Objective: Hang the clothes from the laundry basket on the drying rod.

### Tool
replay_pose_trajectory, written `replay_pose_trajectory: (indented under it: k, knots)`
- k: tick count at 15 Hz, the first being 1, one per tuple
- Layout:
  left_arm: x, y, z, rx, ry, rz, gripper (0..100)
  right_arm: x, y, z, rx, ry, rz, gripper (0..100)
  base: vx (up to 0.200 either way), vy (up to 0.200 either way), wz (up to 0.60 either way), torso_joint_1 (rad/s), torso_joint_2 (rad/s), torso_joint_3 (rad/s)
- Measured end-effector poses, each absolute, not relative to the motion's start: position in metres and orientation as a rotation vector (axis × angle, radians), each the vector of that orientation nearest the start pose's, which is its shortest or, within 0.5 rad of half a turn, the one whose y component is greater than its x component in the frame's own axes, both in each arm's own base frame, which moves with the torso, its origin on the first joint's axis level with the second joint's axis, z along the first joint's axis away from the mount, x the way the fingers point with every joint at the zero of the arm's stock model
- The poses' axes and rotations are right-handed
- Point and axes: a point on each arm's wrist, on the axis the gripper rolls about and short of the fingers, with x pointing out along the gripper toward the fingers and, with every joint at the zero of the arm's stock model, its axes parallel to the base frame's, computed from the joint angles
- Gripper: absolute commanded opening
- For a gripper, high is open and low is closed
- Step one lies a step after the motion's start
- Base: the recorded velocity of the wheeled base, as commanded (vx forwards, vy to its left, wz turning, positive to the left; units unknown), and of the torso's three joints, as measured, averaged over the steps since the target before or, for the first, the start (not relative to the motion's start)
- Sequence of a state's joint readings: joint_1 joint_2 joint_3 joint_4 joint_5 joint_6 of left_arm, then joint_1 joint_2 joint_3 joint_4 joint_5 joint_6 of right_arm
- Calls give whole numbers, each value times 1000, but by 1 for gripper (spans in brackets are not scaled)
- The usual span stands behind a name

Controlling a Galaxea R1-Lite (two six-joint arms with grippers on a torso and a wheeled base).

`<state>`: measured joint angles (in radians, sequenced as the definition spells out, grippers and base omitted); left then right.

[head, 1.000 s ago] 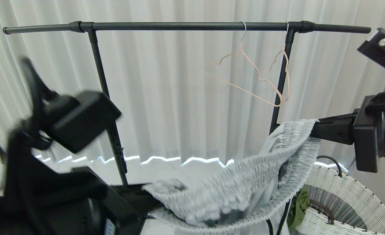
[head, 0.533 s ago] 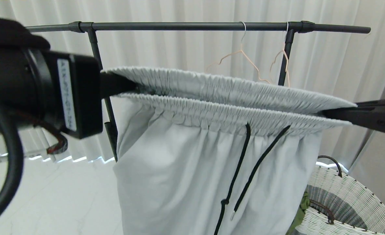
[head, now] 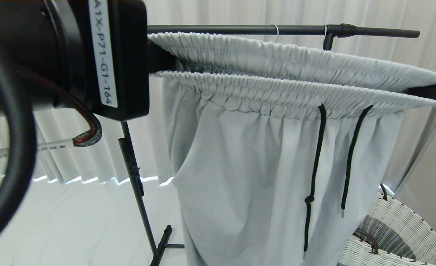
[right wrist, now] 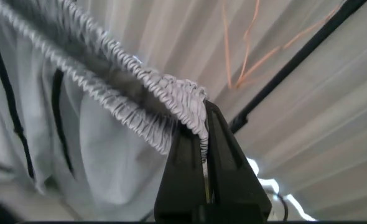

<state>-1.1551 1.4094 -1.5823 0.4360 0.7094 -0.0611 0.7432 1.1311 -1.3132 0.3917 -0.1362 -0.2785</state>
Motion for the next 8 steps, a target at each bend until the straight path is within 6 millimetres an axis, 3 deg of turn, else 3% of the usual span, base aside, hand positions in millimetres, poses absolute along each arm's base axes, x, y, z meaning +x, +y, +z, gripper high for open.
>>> replay_pose_trajectory:
  k: [4, 8]
  knots:
    - [94, -189, 381, 103, 129, -463, 0, 69, 65, 349, -405, 219, 739, 0, 0, 0, 0, 0, 0, 0]
    - [95, -193, 379, 110, 133, -462, 0, 47, 59, 353, -406, 204, 972, 0, 0, 0, 0, 0, 0, 0]
